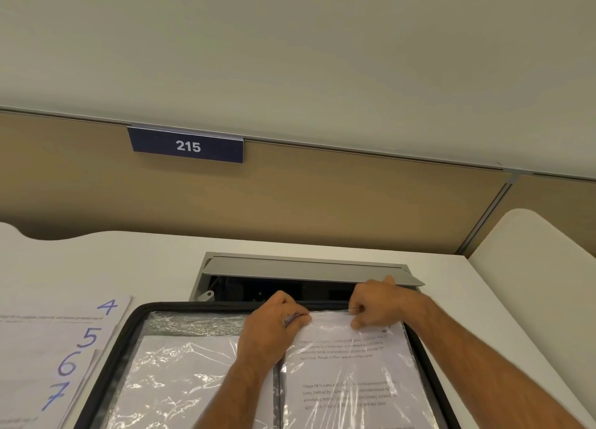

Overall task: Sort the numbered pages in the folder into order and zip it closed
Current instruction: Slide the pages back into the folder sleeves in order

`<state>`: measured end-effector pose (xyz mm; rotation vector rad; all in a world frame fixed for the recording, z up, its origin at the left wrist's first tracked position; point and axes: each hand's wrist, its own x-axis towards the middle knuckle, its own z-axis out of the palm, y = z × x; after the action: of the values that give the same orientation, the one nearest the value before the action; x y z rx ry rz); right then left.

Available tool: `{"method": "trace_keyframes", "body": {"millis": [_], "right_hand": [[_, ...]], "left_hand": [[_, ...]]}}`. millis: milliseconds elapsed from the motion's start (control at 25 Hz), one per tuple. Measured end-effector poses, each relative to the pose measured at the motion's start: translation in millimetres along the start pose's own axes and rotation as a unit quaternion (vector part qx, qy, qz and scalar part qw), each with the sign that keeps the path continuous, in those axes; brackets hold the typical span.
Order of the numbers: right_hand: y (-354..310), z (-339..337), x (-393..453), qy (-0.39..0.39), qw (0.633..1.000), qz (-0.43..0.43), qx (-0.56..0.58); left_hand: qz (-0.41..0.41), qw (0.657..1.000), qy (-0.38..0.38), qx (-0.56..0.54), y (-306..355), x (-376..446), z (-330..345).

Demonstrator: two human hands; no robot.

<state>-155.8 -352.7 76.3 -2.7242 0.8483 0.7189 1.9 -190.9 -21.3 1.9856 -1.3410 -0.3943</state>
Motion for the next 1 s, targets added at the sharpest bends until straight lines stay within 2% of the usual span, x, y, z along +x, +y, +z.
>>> {"method": "trace_keyframes", "body": {"millis": [480, 680, 1000], "right_hand": [[-14, 4, 5, -0.013, 1.000, -0.004, 0.013], [-18, 14, 5, 0.006, 0.999, -0.010, 0.031], [-13, 13, 4, 0.027, 0.999, 0.037, -0.015]], "left_hand": [[0.005, 1.000, 0.009, 0.007, -3, 2, 3], [0.009, 1.000, 0.008, 0.015, -4, 1, 4], [0.014, 1.000, 0.005, 0.012, -2, 1, 0]]}}
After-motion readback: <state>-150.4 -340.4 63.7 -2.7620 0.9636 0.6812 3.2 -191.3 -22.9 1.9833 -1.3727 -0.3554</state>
